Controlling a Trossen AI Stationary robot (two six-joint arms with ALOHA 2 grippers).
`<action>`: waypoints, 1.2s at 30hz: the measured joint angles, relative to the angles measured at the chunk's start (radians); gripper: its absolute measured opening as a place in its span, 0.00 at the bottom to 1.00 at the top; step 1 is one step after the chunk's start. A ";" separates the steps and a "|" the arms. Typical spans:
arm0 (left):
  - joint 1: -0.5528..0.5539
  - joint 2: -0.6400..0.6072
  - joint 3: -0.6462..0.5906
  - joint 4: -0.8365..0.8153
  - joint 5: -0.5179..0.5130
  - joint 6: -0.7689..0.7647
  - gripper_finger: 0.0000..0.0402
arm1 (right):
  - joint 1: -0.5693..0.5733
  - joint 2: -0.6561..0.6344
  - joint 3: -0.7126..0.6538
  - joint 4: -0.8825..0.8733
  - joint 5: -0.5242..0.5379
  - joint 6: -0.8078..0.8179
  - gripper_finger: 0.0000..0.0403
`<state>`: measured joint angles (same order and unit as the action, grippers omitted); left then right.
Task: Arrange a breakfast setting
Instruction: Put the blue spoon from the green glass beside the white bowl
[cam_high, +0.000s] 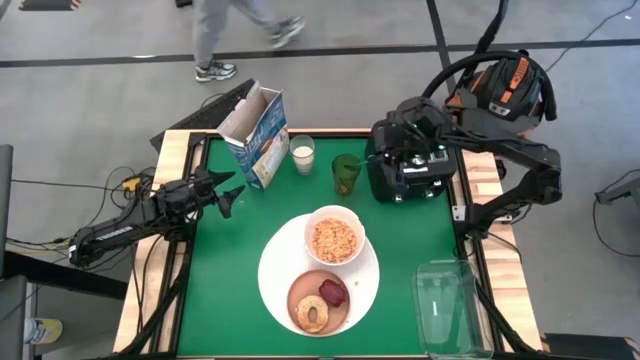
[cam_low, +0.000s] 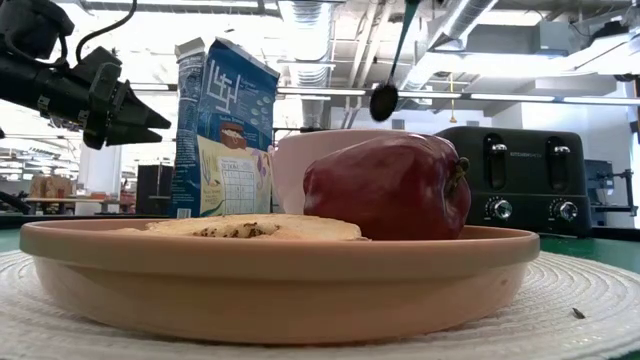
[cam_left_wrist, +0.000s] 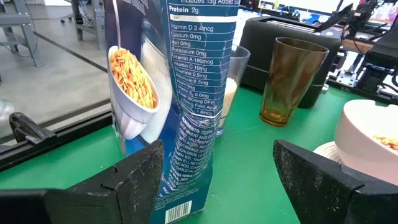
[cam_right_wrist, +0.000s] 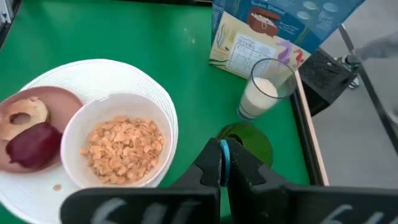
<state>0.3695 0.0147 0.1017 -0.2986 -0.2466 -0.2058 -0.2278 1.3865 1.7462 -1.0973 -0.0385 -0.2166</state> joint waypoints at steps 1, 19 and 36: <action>0.000 0.000 0.000 0.000 0.000 0.000 0.72 | 0.015 0.000 0.023 -0.025 0.013 0.011 0.05; 0.000 0.000 0.000 0.000 0.000 0.000 0.72 | 0.419 0.010 0.155 -0.159 0.097 0.373 0.05; 0.000 0.000 0.000 0.000 0.000 0.000 0.72 | 0.786 0.133 0.132 -0.263 0.364 0.840 0.05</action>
<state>0.3695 0.0147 0.1013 -0.2989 -0.2462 -0.2058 0.5583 1.5195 1.8778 -1.3606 0.3253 0.6233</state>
